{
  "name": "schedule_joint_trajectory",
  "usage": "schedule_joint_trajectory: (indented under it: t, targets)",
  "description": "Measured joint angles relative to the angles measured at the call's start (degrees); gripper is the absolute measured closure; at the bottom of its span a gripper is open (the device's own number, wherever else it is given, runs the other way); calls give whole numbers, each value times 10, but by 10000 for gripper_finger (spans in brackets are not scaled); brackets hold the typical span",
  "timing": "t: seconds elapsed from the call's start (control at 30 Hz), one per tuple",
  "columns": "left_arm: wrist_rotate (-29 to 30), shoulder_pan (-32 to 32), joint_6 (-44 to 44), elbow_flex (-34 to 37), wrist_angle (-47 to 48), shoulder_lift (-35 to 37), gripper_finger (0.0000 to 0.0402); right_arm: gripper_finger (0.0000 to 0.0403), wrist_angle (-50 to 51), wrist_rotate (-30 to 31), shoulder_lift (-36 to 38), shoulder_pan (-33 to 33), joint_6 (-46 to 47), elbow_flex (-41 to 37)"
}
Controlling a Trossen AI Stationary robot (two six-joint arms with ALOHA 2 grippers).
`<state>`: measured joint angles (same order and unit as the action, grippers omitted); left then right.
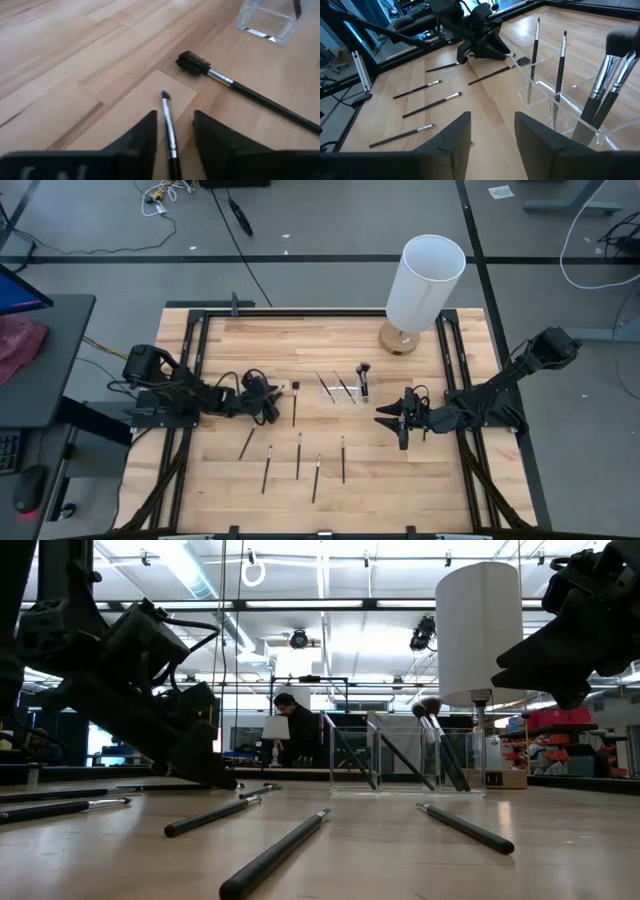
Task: Pick & Place Makeup Supplies
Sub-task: Put the black makeup brush into the transparent organizer
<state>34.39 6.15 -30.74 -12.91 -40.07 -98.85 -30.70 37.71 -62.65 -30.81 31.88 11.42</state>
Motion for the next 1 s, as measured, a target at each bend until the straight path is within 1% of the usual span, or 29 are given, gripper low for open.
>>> schedule_joint_trajectory:
  t: [0.2, 0.27, 0.47, 0.7, 0.8, 1.0]
  targets:
    - [-2, -1, -9, 10, -8, 0, 369, 248, 0, 0, 0, 0, 0, 0]
    - [-2, -1, -11, 11, -9, 0, 387, 248, 0, 0, 0, 0, 0, 0]
    - [-3, 1, -11, 11, -12, 0, 384, 248, 0, 0, 0, 0, 0, 0]
    - [-9, 4, 2, 15, -42, -3, 388, 248, 0, 0, 0, 0, 0, 0]
    - [-15, 4, 17, 16, -62, -5, 388, 248, 0, 0, 0, 0, 0, 0]
    - [-33, 4, 19, 16, -81, -6, 388, 248, 0, 0, 0, 0, 0, 0]
